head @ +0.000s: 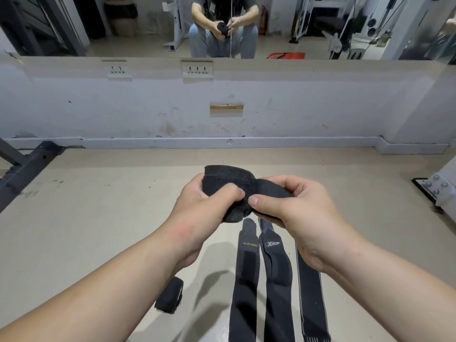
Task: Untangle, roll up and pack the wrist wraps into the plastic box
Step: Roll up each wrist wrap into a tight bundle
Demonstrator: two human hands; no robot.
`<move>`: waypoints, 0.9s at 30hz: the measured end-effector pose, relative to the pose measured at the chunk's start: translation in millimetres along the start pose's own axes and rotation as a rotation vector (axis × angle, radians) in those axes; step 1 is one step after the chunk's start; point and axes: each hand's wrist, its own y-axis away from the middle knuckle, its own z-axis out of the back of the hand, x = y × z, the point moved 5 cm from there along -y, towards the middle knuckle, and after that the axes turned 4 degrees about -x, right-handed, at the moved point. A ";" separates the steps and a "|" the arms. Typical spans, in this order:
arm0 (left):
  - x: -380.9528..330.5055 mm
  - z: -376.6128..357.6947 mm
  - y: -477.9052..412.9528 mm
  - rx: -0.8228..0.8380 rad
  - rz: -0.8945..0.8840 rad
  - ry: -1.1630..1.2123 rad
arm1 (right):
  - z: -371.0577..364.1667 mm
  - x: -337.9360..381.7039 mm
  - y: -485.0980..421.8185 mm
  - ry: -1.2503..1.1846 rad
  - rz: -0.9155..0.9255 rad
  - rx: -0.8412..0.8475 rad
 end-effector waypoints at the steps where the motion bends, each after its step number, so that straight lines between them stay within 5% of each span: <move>1: -1.0 -0.2 0.5 -0.001 0.007 0.021 | -0.7 2.0 0.7 -0.010 0.027 -0.008; 9: 2.1 -7.5 2.4 0.045 0.098 0.207 | -12.0 14.8 13.1 0.170 0.259 0.129; 17: 0.7 -16.8 9.4 0.175 0.093 0.235 | -16.9 6.0 7.6 0.532 0.525 0.113; 27: -4.3 -19.9 19.8 0.278 0.123 0.221 | -20.3 21.2 18.0 0.904 0.606 -0.035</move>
